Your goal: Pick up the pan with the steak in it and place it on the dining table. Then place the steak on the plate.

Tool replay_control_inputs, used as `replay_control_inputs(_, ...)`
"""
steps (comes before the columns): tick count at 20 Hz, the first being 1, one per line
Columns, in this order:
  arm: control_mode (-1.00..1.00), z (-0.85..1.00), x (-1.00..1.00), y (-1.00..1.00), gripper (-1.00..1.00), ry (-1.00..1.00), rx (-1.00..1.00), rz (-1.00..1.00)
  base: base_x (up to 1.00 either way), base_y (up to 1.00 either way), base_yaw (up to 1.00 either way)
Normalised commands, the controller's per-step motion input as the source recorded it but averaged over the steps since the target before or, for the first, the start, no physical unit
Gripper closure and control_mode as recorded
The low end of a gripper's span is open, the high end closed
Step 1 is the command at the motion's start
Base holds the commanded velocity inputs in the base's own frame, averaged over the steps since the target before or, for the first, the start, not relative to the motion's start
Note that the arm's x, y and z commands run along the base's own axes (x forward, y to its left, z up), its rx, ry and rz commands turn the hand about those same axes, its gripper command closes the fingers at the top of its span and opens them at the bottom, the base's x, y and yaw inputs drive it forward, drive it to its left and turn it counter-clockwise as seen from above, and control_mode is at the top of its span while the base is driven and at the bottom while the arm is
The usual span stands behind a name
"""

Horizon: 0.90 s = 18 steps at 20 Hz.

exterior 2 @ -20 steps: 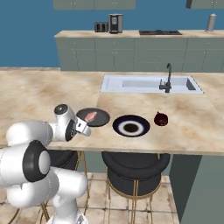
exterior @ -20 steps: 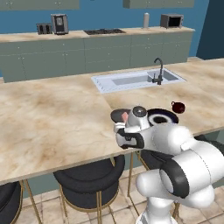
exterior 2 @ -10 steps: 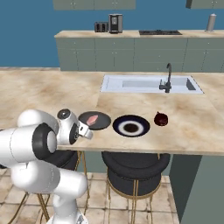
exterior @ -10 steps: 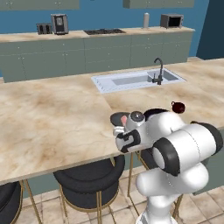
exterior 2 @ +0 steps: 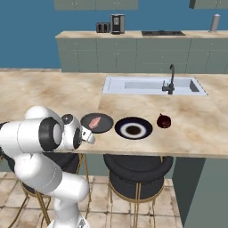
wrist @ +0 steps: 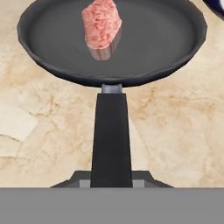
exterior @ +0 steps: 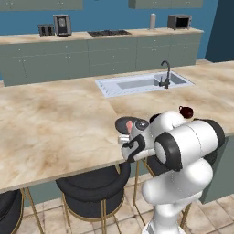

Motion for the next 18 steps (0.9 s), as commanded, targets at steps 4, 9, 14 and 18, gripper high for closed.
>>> replay_control_inputs(4, -1.00, -0.10, 0.10, 0.00, 1.00, 0.00, 0.00, 0.00, 0.00, 0.00, 0.00)
replay_control_inputs(9, -1.00, 0.00, 0.04, 0.00, -1.00, 0.01, 0.00, 0.00, 0.00, 0.00, 0.00)
replay_control_inputs(14, -1.00, 0.25, 0.05, 0.00, -1.00, 0.00, 0.00, -0.01, 0.00, 0.00, 0.00)
replay_control_inputs(18, -1.00, 0.39, 0.09, 0.02, -1.00, 0.00, 0.00, -0.02, 0.00, 0.00, 0.00)
